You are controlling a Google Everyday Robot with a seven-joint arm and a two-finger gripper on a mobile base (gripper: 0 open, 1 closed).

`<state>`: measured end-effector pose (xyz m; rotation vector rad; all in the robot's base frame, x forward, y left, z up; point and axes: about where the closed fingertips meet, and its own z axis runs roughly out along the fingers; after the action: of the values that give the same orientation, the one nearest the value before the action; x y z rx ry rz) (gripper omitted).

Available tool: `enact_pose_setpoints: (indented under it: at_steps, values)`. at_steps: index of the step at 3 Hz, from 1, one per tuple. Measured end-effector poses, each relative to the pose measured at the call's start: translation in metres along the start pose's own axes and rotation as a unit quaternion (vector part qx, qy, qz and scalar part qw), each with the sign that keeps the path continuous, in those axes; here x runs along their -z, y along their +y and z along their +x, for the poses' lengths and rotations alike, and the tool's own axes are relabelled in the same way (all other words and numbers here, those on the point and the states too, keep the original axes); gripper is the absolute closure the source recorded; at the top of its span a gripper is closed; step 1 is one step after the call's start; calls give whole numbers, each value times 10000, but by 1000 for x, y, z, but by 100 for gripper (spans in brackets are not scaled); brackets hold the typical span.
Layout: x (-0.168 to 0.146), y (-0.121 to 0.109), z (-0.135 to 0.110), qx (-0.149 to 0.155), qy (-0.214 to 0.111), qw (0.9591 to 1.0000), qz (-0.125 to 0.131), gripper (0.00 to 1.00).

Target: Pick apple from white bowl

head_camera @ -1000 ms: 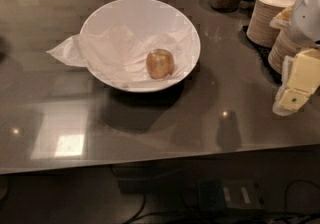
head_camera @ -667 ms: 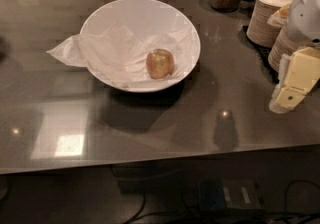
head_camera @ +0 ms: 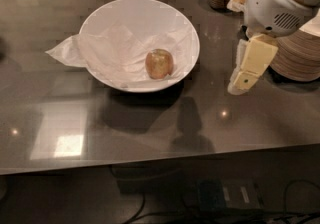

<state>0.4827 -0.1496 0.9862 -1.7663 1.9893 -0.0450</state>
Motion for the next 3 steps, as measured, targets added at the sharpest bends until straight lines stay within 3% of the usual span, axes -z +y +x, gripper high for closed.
enact_pose_setpoints:
  at_steps: [1, 2, 3]
  values:
    - [-18, -17, -38, 322, -317, 9990, -9, 0]
    - [-26, -28, -57, 507, -564, 9971, -68, 0]
    - [-26, -28, -57, 514, -568, 9970, -65, 0]
